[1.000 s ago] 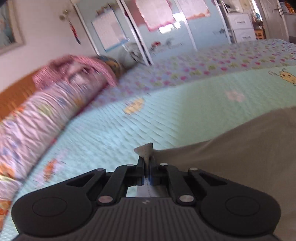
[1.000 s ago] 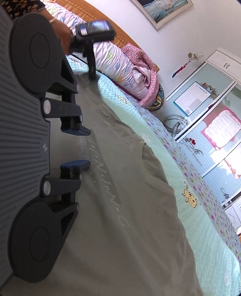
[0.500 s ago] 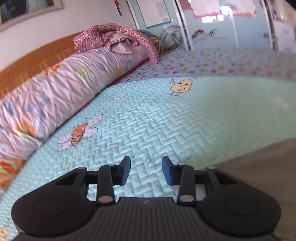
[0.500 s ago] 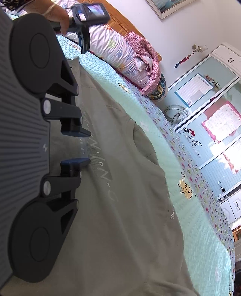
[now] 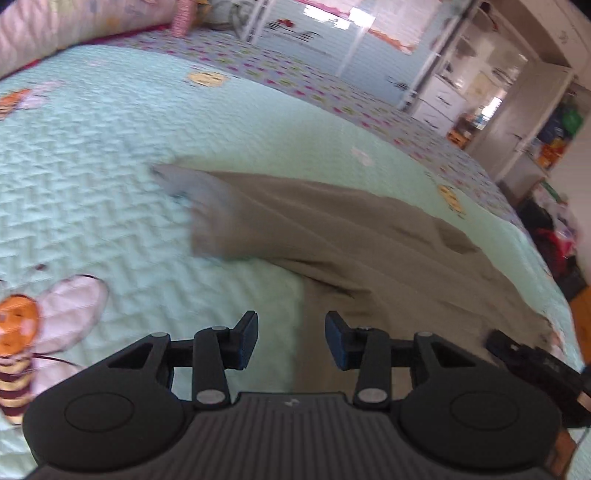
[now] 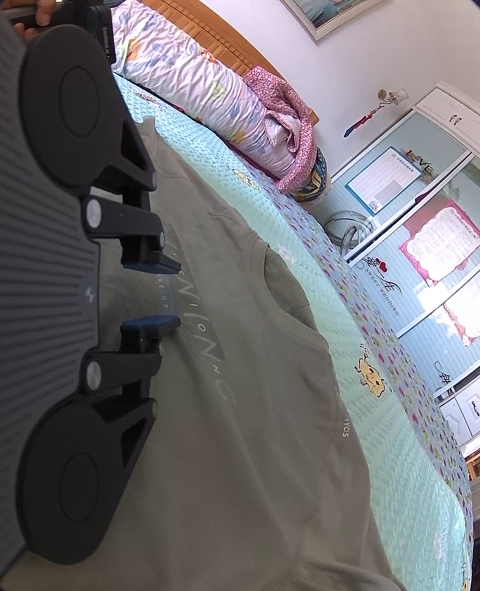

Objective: Fold clothes

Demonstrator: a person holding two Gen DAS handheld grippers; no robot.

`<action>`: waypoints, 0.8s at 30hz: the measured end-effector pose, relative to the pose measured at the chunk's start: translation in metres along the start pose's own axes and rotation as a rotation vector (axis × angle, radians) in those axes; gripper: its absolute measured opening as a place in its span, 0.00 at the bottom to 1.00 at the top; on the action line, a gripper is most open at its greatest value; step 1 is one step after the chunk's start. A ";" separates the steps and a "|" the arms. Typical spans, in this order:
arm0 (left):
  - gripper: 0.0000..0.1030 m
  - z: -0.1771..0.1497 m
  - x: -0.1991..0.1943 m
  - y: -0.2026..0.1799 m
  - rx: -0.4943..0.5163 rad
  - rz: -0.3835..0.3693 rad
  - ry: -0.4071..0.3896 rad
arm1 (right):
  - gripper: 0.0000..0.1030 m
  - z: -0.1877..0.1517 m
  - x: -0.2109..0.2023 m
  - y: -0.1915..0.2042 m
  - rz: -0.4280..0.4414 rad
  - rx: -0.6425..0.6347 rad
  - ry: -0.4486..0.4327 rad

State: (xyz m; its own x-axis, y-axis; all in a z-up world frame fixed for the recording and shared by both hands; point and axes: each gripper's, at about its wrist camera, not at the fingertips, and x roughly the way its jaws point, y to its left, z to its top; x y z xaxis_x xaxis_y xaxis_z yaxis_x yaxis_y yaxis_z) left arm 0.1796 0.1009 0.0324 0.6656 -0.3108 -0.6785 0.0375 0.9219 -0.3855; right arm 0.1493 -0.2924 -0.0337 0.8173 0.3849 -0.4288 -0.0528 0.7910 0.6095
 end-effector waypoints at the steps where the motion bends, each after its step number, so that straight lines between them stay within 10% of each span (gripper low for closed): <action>1: 0.42 -0.003 0.006 -0.005 0.009 -0.007 0.019 | 0.26 0.000 0.000 0.000 0.000 0.000 0.000; 3: 0.39 -0.009 0.021 -0.014 0.032 0.019 0.071 | 0.26 0.001 0.000 0.000 -0.001 -0.003 0.001; 5: 0.03 -0.011 0.021 -0.022 0.091 0.100 0.063 | 0.26 0.001 0.000 0.000 -0.002 -0.006 0.001; 6: 0.01 -0.013 0.015 -0.022 0.086 0.108 0.076 | 0.26 0.001 0.001 0.000 -0.002 -0.006 0.001; 15: 0.01 -0.040 -0.035 0.009 0.004 0.089 0.171 | 0.26 0.001 0.000 0.000 -0.003 -0.012 0.001; 21: 0.11 0.015 -0.027 0.026 0.011 0.199 -0.084 | 0.26 0.000 0.000 0.001 -0.007 -0.022 0.002; 24: 0.33 0.039 -0.008 0.044 -0.056 0.183 -0.107 | 0.27 -0.001 0.000 0.002 -0.003 -0.030 0.004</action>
State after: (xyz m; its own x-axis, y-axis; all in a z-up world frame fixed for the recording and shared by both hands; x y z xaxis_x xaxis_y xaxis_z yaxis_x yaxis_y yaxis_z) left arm 0.2051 0.1526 0.0456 0.7332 -0.1107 -0.6709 -0.1304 0.9454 -0.2986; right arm 0.1491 -0.2905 -0.0335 0.8154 0.3840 -0.4332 -0.0677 0.8064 0.5875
